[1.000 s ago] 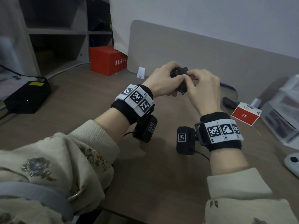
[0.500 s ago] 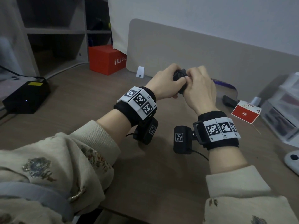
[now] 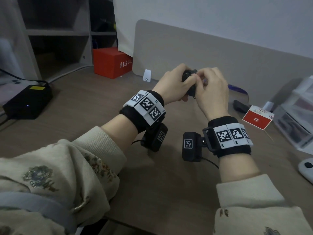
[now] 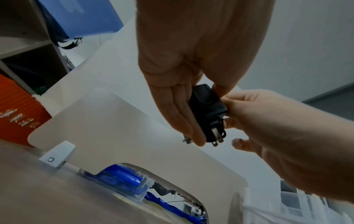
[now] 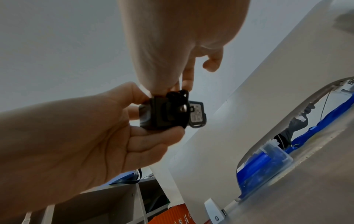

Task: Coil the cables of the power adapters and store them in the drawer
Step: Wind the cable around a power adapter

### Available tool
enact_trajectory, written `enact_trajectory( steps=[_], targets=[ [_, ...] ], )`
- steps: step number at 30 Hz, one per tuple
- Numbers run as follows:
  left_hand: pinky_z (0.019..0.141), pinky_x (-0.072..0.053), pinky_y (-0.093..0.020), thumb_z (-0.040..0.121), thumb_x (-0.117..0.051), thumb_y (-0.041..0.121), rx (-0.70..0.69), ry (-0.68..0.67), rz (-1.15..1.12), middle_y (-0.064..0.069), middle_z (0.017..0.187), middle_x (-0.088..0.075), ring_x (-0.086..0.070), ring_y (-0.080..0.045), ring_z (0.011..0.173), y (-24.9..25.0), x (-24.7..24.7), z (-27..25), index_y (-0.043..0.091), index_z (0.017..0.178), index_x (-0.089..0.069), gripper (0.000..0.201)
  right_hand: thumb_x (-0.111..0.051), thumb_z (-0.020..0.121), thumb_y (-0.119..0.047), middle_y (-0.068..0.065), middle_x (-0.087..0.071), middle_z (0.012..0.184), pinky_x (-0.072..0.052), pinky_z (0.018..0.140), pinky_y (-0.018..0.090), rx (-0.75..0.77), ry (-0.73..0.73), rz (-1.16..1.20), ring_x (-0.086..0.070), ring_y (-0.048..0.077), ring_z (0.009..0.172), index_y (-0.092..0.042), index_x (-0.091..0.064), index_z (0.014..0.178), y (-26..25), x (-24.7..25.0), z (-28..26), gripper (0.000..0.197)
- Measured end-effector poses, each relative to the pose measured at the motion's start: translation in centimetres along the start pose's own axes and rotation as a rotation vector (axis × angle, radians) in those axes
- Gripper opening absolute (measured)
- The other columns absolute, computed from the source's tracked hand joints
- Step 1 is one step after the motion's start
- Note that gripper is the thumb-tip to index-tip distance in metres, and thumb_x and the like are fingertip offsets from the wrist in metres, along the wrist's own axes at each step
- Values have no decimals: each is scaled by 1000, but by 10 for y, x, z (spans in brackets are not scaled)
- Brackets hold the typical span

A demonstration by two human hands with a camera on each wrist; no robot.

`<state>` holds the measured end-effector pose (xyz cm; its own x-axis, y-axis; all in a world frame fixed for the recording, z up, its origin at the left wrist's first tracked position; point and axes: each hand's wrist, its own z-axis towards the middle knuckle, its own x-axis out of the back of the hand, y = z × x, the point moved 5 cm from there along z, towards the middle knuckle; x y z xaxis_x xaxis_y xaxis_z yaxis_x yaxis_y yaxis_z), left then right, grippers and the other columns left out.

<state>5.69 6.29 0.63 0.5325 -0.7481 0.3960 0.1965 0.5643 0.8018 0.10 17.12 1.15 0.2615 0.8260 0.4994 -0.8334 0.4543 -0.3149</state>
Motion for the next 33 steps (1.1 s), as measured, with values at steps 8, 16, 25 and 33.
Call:
enact_trajectory(
  steps=[8, 16, 25, 33],
  targets=[
    [65, -61, -39, 96, -48, 24, 9, -44, 33, -3, 86, -70, -72, -16, 64, 0, -6, -5, 15, 120, -54, 26, -41, 102, -25, 10, -60, 113, -32, 88, 44, -14, -129, -271, -50, 31, 110, -9, -58, 109, 2, -7, 1, 25],
    [67, -61, -42, 95, -49, 21, 1, -69, 11, -4, 87, -69, -72, -20, 66, -1, -7, -6, 17, 115, -52, 21, -40, 99, -19, 3, -56, 106, -22, 82, 38, -38, -125, -141, -47, 25, 107, -14, -57, 100, 6, -10, -2, 18],
    [66, -62, -38, 96, -46, 17, -32, -85, -44, -4, 89, -68, -73, -23, 69, 1, -6, -6, 18, 112, -55, 18, -45, 100, -20, -11, -48, 97, -18, 81, 33, -146, -93, 80, -38, 25, 113, -19, -58, 94, 11, -10, -3, 15],
    [66, -62, -44, 99, -43, 18, 5, -74, -136, -9, 95, -67, -74, -28, 70, -3, -6, -3, 17, 112, -54, 17, -69, 84, -35, -13, -62, 77, -53, 85, 44, -340, 64, 552, -60, 9, 79, -32, -57, 80, 20, -8, -7, 13]
  ],
)
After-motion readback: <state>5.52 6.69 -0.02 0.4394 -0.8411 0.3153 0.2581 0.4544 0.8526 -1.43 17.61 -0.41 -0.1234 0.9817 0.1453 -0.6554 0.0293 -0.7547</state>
